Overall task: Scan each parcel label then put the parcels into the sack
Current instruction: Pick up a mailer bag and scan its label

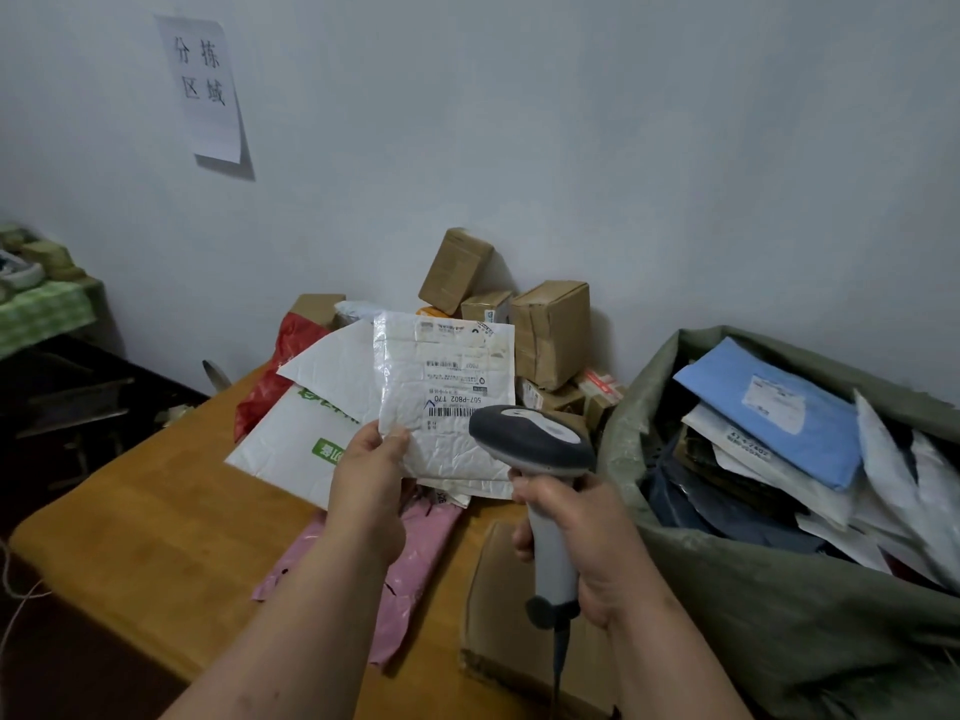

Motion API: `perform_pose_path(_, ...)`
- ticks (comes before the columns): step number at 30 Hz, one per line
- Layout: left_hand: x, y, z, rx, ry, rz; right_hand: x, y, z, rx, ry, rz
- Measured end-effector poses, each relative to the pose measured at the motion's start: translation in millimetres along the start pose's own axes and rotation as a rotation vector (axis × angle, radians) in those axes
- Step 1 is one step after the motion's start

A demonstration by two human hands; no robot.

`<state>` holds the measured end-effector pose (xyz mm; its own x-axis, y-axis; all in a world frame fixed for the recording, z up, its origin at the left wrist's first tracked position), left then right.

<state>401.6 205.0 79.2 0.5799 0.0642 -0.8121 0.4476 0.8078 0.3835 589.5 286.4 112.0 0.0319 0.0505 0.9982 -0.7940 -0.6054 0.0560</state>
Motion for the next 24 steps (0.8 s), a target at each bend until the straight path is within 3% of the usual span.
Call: perform_pose_path(24,13,14,21,-0.040,0.019,0.034,3,-27,5,0.019,0.018,-0.018)
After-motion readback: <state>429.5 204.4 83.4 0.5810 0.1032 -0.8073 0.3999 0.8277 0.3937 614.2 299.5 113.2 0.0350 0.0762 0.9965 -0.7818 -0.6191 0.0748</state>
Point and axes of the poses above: each hand's wrist, its own z-axis away from the middle knuckle, its own y-axis out of the palm, x = y × z, the point moved 8 cm from there along -z, towards the middle knuckle, and after that the axes turned 8 degrees about -y, right-handed, at the moved point
